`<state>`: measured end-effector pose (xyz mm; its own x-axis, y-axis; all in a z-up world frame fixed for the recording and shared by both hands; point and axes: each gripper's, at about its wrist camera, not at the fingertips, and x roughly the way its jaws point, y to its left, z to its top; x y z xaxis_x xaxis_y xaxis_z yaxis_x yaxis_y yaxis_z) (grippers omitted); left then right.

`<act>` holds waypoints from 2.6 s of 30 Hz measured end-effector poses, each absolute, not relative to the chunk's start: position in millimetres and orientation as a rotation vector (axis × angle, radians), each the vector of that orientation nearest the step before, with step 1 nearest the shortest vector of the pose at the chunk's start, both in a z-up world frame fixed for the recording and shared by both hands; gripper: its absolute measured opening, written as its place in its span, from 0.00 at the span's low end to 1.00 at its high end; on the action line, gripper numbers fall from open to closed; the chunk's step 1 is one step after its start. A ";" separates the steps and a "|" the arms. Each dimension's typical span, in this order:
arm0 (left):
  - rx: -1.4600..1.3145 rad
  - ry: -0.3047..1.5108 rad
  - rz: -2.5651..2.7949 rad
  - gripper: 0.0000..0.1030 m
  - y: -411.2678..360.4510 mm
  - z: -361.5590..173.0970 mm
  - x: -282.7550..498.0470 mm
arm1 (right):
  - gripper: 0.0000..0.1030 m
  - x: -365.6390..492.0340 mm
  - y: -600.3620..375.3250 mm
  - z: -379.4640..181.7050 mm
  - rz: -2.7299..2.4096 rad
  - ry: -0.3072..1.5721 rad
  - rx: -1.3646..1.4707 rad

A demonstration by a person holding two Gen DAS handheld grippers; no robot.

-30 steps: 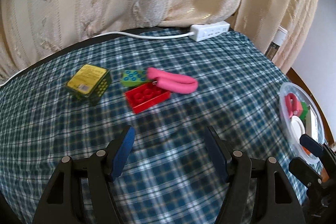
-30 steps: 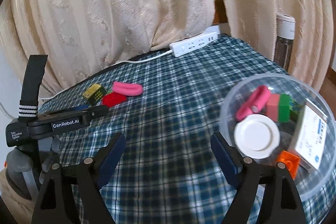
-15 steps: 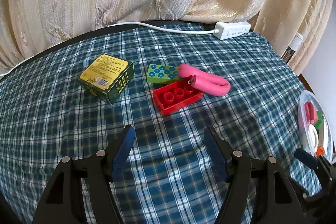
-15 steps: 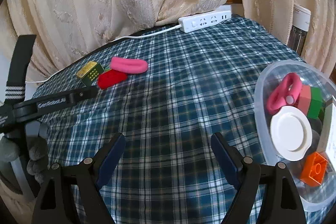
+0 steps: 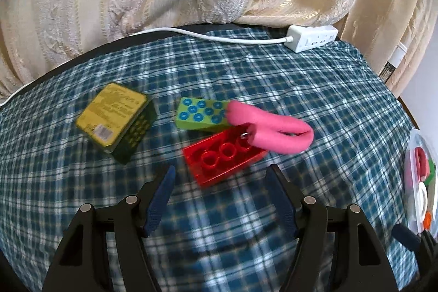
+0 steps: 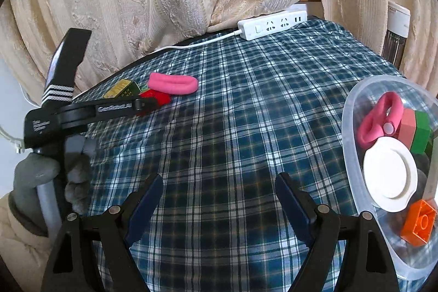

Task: Organize objects
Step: 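Grasp the red brick with the left gripper, then grasp the second pink foam loop with the right gripper while the left holds the red brick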

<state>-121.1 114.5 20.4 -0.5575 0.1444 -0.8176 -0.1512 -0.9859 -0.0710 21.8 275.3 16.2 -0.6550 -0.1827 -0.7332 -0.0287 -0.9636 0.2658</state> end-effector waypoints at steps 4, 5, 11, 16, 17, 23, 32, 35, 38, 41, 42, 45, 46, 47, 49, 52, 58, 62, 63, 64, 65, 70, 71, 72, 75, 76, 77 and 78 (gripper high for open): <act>-1.391 0.008 2.629 0.68 122.8 15.9 -129.1 | 0.84 20.6 279.0 16.3 -2.749 -0.408 1.256; -1.393 0.006 2.630 0.68 124.1 15.2 -131.0 | 0.84 20.5 279.9 16.4 -2.748 -0.410 1.255; -1.422 -0.018 2.635 0.68 126.9 9.1 -142.3 | 0.85 18.3 279.7 15.5 -2.740 -0.402 1.249; -1.411 0.002 2.645 0.68 128.9 7.8 -144.5 | 0.85 15.6 279.1 13.3 -2.733 -0.404 1.256; -1.407 0.006 2.646 0.68 128.9 7.6 -144.3 | 0.85 15.2 279.1 13.0 -2.733 -0.404 1.258; -1.402 0.014 2.645 0.67 128.2 8.0 -141.3 | 0.85 14.8 276.8 13.4 -2.735 -0.391 1.262; -1.392 0.032 2.648 0.66 116.6 13.0 -123.9 | 0.85 13.7 274.4 15.4 -2.740 -0.381 1.266; -1.387 0.035 2.657 0.66 109.4 16.4 -117.0 | 0.85 12.3 272.9 18.4 -2.741 -0.365 1.268; -1.380 0.037 2.667 0.66 101.1 20.0 -110.1 | 0.85 8.4 269.8 23.2 -2.746 -0.332 1.265; -1.364 0.026 2.683 0.66 91.5 25.2 -104.6 | 0.85 1.1 266.9 27.4 -2.744 -0.314 1.267; -1.358 0.021 2.688 0.66 87.9 27.2 -102.9 | 0.85 -2.1 265.9 28.2 -2.741 -0.313 1.275; -1.346 0.004 2.706 0.66 78.0 31.6 -100.9 | 0.85 -12.2 262.5 28.5 -2.721 -0.325 1.291; -1.342 -0.001 2.715 0.66 74.4 32.7 -100.5 | 0.85 -15.4 261.3 28.1 -2.718 -0.329 1.297; -1.339 -0.003 2.721 0.66 72.2 33.4 -100.4 | 0.85 -20.2 259.4 27.7 -2.712 -0.335 1.303; -1.336 -0.014 2.731 0.66 66.0 34.3 -100.0 | 0.85 -27.2 255.8 26.7 -2.700 -0.349 1.318; -1.337 -0.042 2.737 0.66 56.5 35.4 -101.3 | 0.85 -39.2 251.3 26.2 -2.666 -0.399 1.337; -1.340 -0.088 2.756 0.66 41.4 39.0 -104.3 | 0.85 -71.9 244.6 26.9 -2.613 -0.504 1.355; -1.336 -0.103 2.783 0.66 33.9 42.2 -104.8 | 0.85 -97.5 239.8 20.6 -2.569 -0.605 1.399; -1.334 -0.105 2.790 0.66 32.4 43.0 -105.0 | 0.85 -102.6 237.4 19.8 -2.570 -0.611 1.404; -1.334 -0.110 2.794 0.66 30.8 43.7 -105.6 | 0.85 -106.5 235.1 18.8 -2.575 -0.610 1.406; -1.334 -0.116 2.795 0.66 28.9 44.3 -106.2 | 0.85 -110.4 232.3 18.0 -2.583 -0.607 1.406; -1.349 -0.144 2.800 0.66 20.9 44.3 -109.2 | 0.85 -126.4 223.0 11.1 -2.622 -0.574 1.422; -1.350 -0.148 2.800 0.66 20.6 44.3 -109.4 | 0.85 -129.4 221.2 9.7 -2.633 -0.563 1.426; -1.351 -0.153 2.802 0.66 19.4 44.5 -109.8 | 0.85 -131.3 219.8 9.1 -2.645 -0.555 1.424; -1.353 -0.164 2.807 0.66 16.9 45.2 -109.8 | 0.85 -137.7 214.1 8.9 -2.678 -0.506 1.421; -1.354 -0.168 2.808 0.66 16.2 45.2 -109.9 | 0.85 -140.4 211.6 8.3 -2.690 -0.484 1.423; -1.355 -0.172 2.809 0.66 15.3 45.4 -109.5 | 0.85 -142.9 208.8 7.9 -2.709 -0.453 1.419; -1.357 -0.175 2.811 0.66 14.3 45.3 -109.6 | 0.85 -144.5 206.7 7.3 -2.724 -0.426 1.418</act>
